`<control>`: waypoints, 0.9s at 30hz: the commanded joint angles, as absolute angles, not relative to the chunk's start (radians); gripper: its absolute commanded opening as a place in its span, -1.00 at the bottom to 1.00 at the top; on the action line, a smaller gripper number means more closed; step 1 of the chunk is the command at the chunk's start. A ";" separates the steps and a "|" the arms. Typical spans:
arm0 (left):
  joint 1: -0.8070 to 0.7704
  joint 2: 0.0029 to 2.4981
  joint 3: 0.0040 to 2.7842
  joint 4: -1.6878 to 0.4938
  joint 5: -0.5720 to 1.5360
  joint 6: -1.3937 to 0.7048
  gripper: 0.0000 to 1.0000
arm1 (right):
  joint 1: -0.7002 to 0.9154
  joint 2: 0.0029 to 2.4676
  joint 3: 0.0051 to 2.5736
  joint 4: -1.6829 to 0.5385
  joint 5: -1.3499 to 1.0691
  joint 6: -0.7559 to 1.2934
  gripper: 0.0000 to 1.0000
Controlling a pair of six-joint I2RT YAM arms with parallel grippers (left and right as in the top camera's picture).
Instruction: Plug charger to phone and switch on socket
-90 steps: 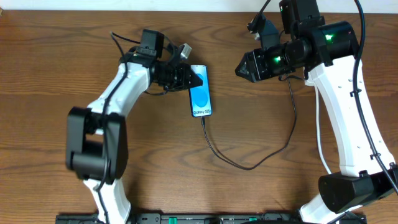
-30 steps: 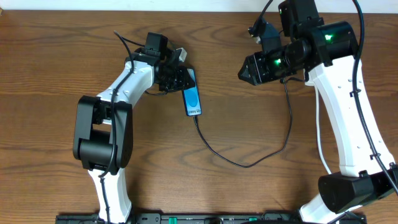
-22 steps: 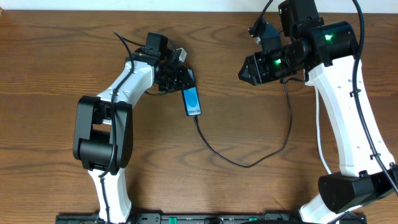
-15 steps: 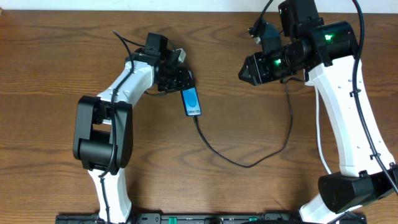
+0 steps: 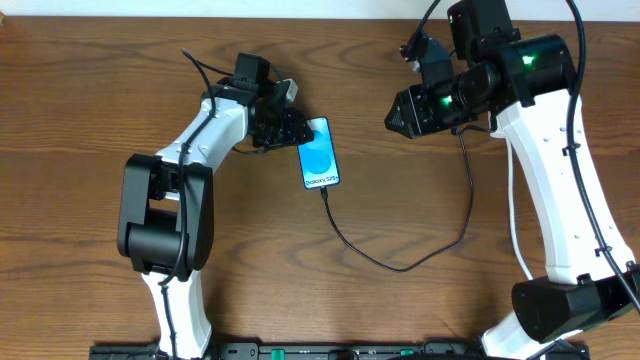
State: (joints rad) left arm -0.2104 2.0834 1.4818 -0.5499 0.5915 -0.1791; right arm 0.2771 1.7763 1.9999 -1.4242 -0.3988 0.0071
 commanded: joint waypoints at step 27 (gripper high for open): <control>-0.103 1.587 1.539 -0.832 0.274 -0.165 0.09 | 0.130 1.715 2.028 -1.425 -0.285 0.041 -0.25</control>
